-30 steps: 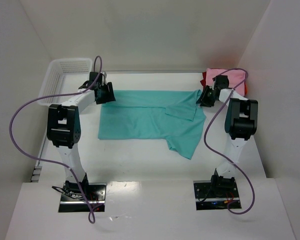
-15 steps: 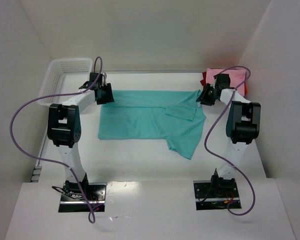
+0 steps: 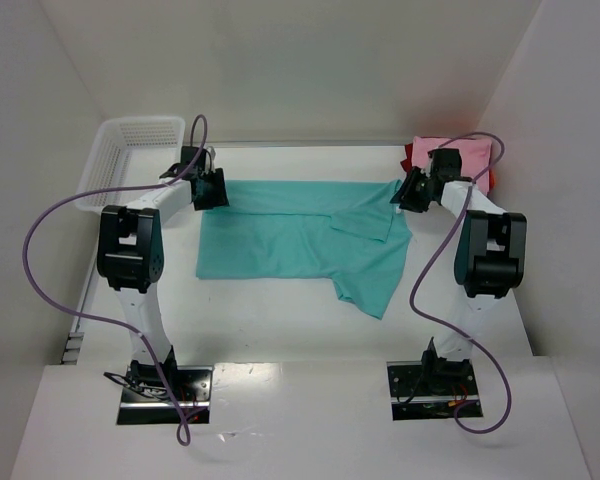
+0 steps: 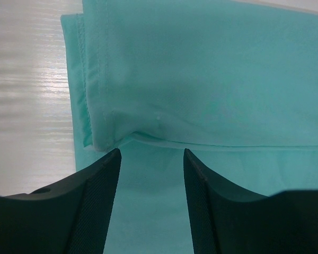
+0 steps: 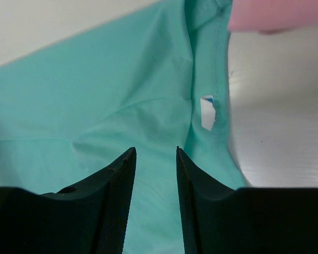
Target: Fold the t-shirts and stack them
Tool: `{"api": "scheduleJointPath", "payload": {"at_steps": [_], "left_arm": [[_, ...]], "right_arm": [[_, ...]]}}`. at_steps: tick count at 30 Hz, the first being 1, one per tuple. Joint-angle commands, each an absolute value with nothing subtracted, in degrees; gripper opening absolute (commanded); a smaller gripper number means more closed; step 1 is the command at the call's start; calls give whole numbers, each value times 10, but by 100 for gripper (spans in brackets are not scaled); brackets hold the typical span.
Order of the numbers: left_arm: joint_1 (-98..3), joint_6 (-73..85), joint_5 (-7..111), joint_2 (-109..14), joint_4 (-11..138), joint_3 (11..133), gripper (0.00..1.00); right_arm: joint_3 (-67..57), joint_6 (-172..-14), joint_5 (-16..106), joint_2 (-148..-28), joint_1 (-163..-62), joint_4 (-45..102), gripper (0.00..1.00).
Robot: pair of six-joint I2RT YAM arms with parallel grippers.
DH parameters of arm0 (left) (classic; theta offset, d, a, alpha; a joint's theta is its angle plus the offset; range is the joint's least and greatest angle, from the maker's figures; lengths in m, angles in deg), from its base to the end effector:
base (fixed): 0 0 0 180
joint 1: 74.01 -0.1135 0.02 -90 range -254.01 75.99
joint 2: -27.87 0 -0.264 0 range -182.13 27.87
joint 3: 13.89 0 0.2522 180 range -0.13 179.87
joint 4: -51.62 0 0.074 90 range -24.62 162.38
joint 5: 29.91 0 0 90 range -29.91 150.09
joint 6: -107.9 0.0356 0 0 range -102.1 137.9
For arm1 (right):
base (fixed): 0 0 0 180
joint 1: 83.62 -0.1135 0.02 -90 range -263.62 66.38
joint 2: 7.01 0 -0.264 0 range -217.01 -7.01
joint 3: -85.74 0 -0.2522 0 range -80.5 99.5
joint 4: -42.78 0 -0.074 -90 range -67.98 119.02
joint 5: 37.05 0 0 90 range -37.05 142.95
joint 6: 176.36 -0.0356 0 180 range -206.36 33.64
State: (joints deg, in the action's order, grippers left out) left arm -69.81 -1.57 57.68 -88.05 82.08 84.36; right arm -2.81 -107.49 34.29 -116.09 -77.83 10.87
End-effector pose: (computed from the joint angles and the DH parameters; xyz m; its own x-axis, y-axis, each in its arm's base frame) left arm 0.4475 -0.0344 0.1928 -0.7339 -0.2800 -0.6188 -0.1522 0.9557 -0.2520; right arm 0.4156 -0.0307 0.2046 -0.7461 0.4189 -0.5175 0.1694 0.8711 0.4610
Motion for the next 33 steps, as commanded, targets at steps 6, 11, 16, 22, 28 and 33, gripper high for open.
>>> {"api": "scheduleJointPath", "payload": {"at_steps": [6, 11, 16, 22, 28, 33], "left_arm": [[-701, 1, 579, -891, 816, 863, 59], [-701, 1, 579, -891, 816, 863, 59], [-701, 1, 579, -891, 816, 863, 59], [-701, 1, 579, -891, 816, 863, 59], [-701, 1, 579, -891, 816, 868, 59], [-701, 1, 579, -891, 816, 868, 59]], "right_arm": [[-75, -1084, 351, -1140, -787, 128, 42], [-81, -1084, 351, -1151, -787, 138, 42], [-80, -1084, 345, -1170, -787, 143, 42], [-75, -1084, 345, -1187, -787, 149, 41], [-75, -1084, 340, -1199, -787, 157, 34], [-75, -1101, 329, -1204, -787, 166, 20]]}}
